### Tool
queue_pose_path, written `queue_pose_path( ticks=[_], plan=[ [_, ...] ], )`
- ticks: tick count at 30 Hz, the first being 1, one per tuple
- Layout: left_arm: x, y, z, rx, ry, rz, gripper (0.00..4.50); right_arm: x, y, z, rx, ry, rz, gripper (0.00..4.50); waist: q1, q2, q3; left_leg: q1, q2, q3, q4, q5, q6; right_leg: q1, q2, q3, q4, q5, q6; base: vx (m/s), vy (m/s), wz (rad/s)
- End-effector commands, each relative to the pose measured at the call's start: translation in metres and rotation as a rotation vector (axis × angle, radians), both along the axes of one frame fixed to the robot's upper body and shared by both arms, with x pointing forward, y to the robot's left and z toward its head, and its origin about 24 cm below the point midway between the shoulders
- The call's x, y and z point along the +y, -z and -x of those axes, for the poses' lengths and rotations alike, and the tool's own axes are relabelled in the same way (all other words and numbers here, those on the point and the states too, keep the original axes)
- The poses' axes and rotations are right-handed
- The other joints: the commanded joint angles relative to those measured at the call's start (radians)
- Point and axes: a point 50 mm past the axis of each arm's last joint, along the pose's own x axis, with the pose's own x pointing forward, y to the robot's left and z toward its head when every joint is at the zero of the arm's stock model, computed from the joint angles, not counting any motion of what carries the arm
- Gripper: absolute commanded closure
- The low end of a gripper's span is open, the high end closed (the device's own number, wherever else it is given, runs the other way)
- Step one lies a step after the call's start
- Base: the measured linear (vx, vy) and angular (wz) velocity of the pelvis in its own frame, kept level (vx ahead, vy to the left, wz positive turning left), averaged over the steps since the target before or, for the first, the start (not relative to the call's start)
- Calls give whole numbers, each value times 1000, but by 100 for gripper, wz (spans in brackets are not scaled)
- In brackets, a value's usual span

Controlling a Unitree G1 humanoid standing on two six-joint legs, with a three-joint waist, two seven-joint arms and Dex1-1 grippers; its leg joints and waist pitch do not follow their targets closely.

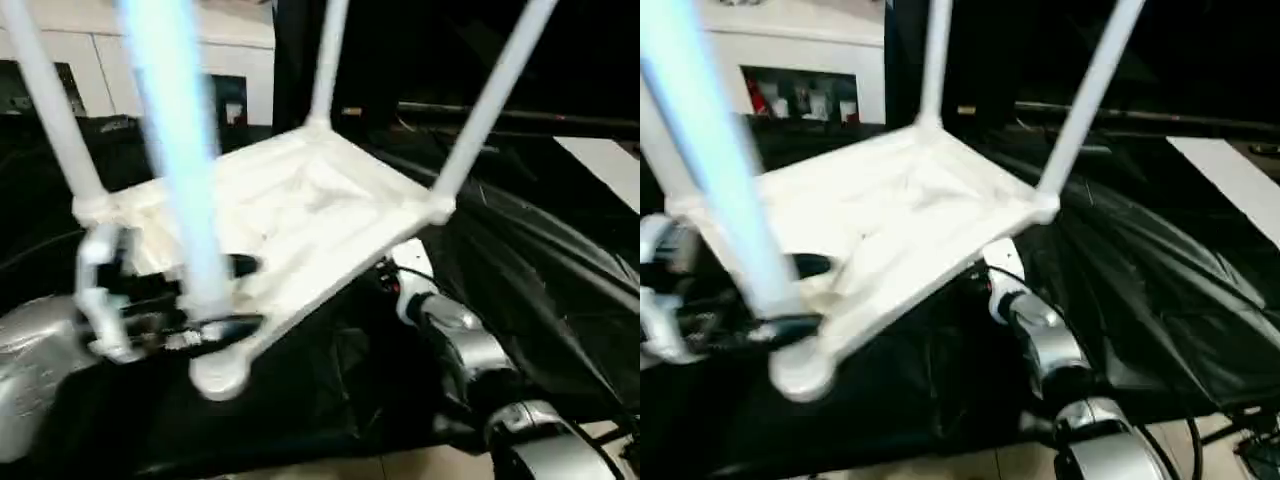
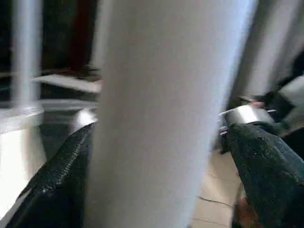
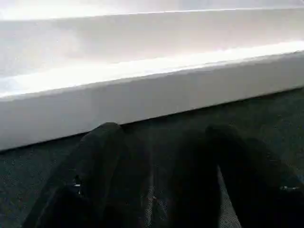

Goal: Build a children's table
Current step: Rotate table base

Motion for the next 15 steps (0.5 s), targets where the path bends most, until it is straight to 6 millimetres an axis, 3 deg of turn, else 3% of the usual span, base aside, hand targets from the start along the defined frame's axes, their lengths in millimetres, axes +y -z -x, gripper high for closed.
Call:
queue_pose_path(
  ticks=[1,2,3,4,5,6,7,9,10,11,14,15],
  plan=[
    [-23,-6,2,-21,108,17,11,11,-6,-4,-27,-56,-7,117,1,36,-50,20,26,-15,-77,-337,-81,24,-37,26,-66,-227,-161,0,0,0],
    [-29,-7,2,-22,137,25,11,13,-6,-3,-28,-63,-14,117,-1,48,-51,19,24,-15,-76,-326,-82,27,-35,25,-65,-191,-170,0,0,0],
    [-33,-7,2,-22,157,28,11,15,-6,-3,-31,-65,-19,117,1,48,-50,16,24,-16,-77,-316,-81,30,-36,25,-60,-180,-176,0,0,0],
    [-38,-6,1,-20,174,32,11,16,-6,-2,-34,-67,-24,117,-5,61,-47,13,23,-17,-79,-329,-82,33,-34,23,-66,-176,-180,0,0,0],
    [-41,-6,0,-20,185,34,11,17,-6,-2,-36,-68,-27,117,-4,57,-49,14,22,-18,-77,-326,-80,34,-34,22,-62,-179,-181,0,0,0],
    [-46,-5,-2,-20,195,38,11,18,-5,-1,-38,-70,-30,117,0,78,-49,19,22,-20,-77,-335,-84,31,-36,23,-61,-184,-187,0,0,0],
    [-50,-4,-4,-19,205,39,11,19,-5,0,-42,-72,-34,117,-6,62,-51,15,21,-18,-75,-325,-77,36,-34,23,-63,-172,-190,0,0,0],
    [-60,-1,-8,-21,226,32,11,21,-4,3,-48,-82,-42,117,-3,98,-47,20,20,-21,-75,-347,-76,35,-34,22,-63,-185,-205,0,0,0],
    [-62,-1,-8,-21,229,31,11,21,-4,3,-49,-84,-43,117,-7,86,-48,13,19,-19,-73,-335,-66,41,-35,22,-66,-188,-209,0,0,0],
    [-68,1,-9,-18,248,34,11,22,-4,6,-57,-108,-56,117,-8,85,-47,12,18,-19,-74,-331,-61,42,-35,22,-68,-199,-208,0,0,0],
    [-81,5,-14,-27,251,33,11,25,-5,11,-62,-176,-98,117,-9,93,-46,9,19,-18,-70,-312,-41,42,-38,26,-76,-258,-200,0,0,0],
    [-87,7,-18,-40,231,33,11,26,-5,12,-61,-202,-102,117,-12,91,-45,7,20,-19,-72,-316,-37,42,-37,26,-79,-271,-199,0,0,0]
  ],
)
